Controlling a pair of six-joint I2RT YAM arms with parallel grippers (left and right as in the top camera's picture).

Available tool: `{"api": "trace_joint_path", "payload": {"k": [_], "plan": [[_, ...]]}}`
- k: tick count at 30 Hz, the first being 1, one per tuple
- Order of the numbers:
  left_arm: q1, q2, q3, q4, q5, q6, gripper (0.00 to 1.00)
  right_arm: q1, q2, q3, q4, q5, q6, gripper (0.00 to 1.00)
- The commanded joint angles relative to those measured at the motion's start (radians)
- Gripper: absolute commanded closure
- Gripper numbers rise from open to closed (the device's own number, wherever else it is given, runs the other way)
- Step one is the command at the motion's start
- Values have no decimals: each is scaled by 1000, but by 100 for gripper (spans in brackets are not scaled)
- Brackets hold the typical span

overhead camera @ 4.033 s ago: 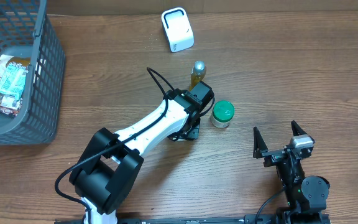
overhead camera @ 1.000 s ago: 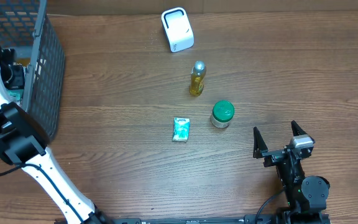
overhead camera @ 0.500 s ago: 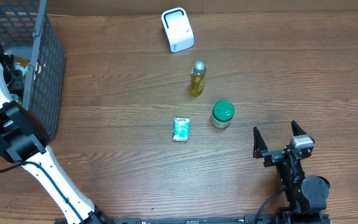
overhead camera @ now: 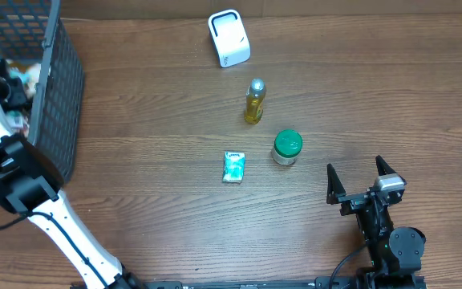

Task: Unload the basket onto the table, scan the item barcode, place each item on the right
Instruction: 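Grasp the beige wipes pouch with the left gripper and lift it out, then lower the wipes pouch left of the tissue pack and release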

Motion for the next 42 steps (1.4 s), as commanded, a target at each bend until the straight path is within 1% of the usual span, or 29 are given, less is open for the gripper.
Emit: {"api": "trace_joint_path", "payload": {"k": [1, 6, 10, 14, 17, 21, 26, 31, 35, 42], "plan": [[-4, -250, 103, 2, 58, -162, 96, -1, -7, -10, 5, -6, -2, 0], [-4, -443, 103, -7, 191, -230, 96, -1, -7, -10, 5, -6, -1, 0], [-8, -592, 103, -44, 295, -304, 96, -1, -7, -10, 5, -6, -2, 0], [-41, -682, 103, -111, 333, -341, 96, -1, -7, -10, 5, -6, -2, 0], [-109, -730, 103, -191, 332, -348, 96, -1, -7, -10, 5, -6, -1, 0], [-246, -740, 100, -330, 331, -348, 96, -1, -7, -10, 5, -6, -1, 0], [-386, -726, 56, -419, 331, -348, 96, -1, -7, -10, 5, -6, -2, 0], [-526, -722, -44, -427, 333, -372, 96, -1, -7, -10, 5, -6, -2, 0], [-604, -722, -134, -418, 339, -437, 95, -1, -7, -10, 5, -6, -2, 0], [-713, -721, -336, -362, 330, -483, 96, -1, -7, -10, 5, -6, -2, 0]]}}
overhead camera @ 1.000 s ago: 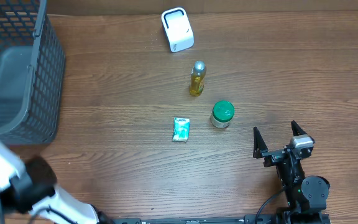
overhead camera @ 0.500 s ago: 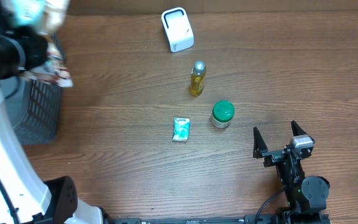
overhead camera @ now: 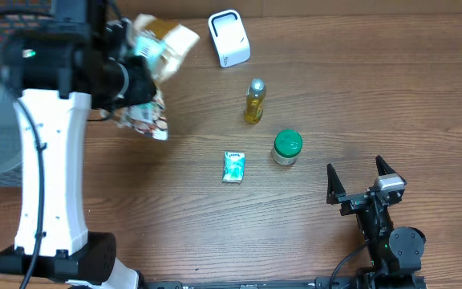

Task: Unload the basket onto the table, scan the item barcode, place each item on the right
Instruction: 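Lower the wipes pouch left of the tissue pack and release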

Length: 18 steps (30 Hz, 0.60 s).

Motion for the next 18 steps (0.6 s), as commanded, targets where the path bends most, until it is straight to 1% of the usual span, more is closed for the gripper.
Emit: {"api": "trace_joint_path", "payload": {"k": [1, 2, 3, 8, 12, 18], "plan": [[-51, 0, -103, 42, 1, -63, 96, -1, -7, -10, 4, -6, -2, 0], [-64, 0, -136, 61, -6, -76, 96, -1, -7, -10, 5, -6, -2, 0], [-90, 0, -208, 106, -37, -109, 96, -1, -7, -10, 4, -6, -2, 0], [-162, 0, -397, 233, -151, -221, 96, -1, -7, -10, 4, -6, -1, 0], [-222, 0, -563, 368, -238, -315, 96, -1, -7, -10, 5, -6, -1, 0], [-292, 0, -785, 567, -343, -410, 96, -1, -7, -10, 4, -6, -2, 0]]}}
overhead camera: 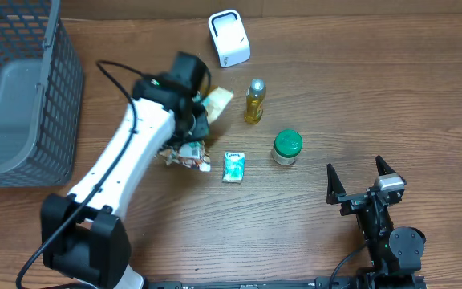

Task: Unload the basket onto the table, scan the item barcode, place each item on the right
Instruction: 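Lower the wipes pouch left of the tissue pack and release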

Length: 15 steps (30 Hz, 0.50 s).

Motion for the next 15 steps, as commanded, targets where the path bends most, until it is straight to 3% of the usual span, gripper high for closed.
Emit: {"api": "trace_joint_path", "payload": {"k": [1, 13, 15], "plan": [[-40, -10, -120, 92, -131, -112, 96, -1, -7, -10, 5, -6, -2, 0], [-81, -8, -361, 300, -148, -188, 96, -1, -7, -10, 5, -6, -1, 0], [-84, -8, -368, 306, -145, -188, 92, -1, -7, -10, 5, -6, -2, 0]]}}
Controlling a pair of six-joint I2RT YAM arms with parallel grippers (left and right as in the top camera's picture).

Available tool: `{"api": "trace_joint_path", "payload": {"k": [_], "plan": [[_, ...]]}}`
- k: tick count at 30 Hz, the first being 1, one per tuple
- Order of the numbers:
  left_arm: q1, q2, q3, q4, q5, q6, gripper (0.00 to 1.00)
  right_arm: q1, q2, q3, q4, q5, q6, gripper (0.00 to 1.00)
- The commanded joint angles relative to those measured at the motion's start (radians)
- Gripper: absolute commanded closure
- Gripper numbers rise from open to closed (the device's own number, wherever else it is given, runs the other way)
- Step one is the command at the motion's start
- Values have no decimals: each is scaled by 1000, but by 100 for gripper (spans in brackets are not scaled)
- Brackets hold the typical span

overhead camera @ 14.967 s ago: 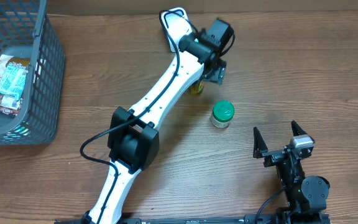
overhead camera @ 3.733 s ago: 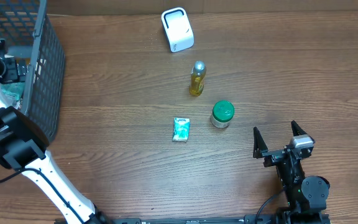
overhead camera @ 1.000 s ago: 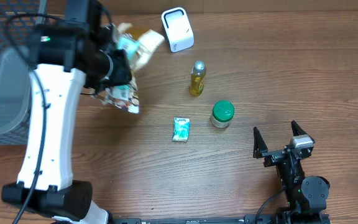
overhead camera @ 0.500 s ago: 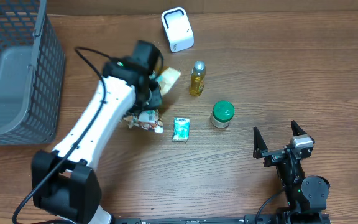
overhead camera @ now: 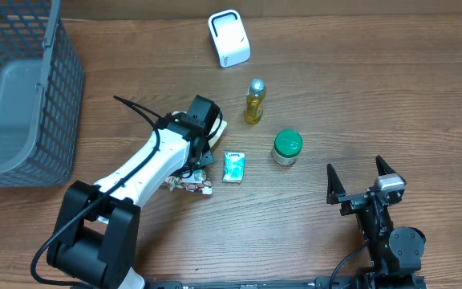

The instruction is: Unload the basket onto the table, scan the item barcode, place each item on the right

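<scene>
My left arm reaches from the bottom left to the table's middle. Its gripper [overhead camera: 205, 128] is shut on a crinkled snack bag [overhead camera: 188, 185], which hangs under the wrist, printed end toward the front, and is mostly hidden by the arm. The fingertips are not visible. The white barcode scanner [overhead camera: 228, 38] stands at the back centre, well behind the bag. My right gripper [overhead camera: 354, 166] rests open at the front right, holding nothing.
A yellow bottle [overhead camera: 253, 102], a green-lidded jar [overhead camera: 286, 148] and a small teal packet [overhead camera: 233, 166] lie just right of the left gripper. A dark wire basket [overhead camera: 54, 96] with a grey liner occupies the back left corner.
The left gripper and the bag have moved toward the front and slightly right, now close beside the teal packet. The right arm has not moved.
At first the left arm was reaching into the basket at the far left. Then it held a snack bag high over the table left of the scanner. Then the bag was lower, near the bottle, and it is now lower still beside the teal packet.
</scene>
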Motion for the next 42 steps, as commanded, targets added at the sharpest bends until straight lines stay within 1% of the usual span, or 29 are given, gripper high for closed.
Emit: {"api": "trace_joint_path", "payload": {"k": [1, 2, 3, 4, 7, 9, 10, 12, 14, 24, 29, 32, 36, 42], "plan": [[-13, -9, -11, 10, -20, -29, 89, -1, -7, -10, 5, -6, -2, 0], [-13, -9, -11, 11, -9, -29, 85, -1, -7, -10, 5, -6, -2, 0], [-13, -9, -11, 14, 1, -29, 76, -1, -7, -10, 5, -6, -2, 0], [-13, -9, -11, 14, 10, -28, 62, -1, -7, -10, 5, -6, -2, 0], [-13, -9, -11, 13, 20, -25, 33, -1, -7, -10, 5, -6, -2, 0], [-13, -9, -11, 11, 23, -21, 10, -1, -7, -10, 5, -6, -2, 0], [-12, -10, -3, 8, 23, -18, 0, -1, -7, -10, 5, -6, -2, 0], [-10, -14, 22, -9, 26, 10, 0, -1, -7, -10, 5, -6, -2, 0], [-7, -16, 78, -66, 25, 39, 0, -1, -7, -10, 5, -6, -2, 0], [51, -16, 501, -380, 25, 176, 0, -1, -7, -10, 5, -6, -2, 0], [125, -16, 671, -467, 7, 243, 0, -1, -7, -10, 5, -6, -2, 0], [181, -16, 713, -477, -43, 247, 0, -1, -7, -10, 5, -6, -2, 0], [265, -15, 717, -464, -146, 248, 0, -1, -7, -10, 5, -6, -2, 0], [352, -14, 717, -468, -140, 248, 1, -1, -7, -10, 5, -6, -2, 0]]}}
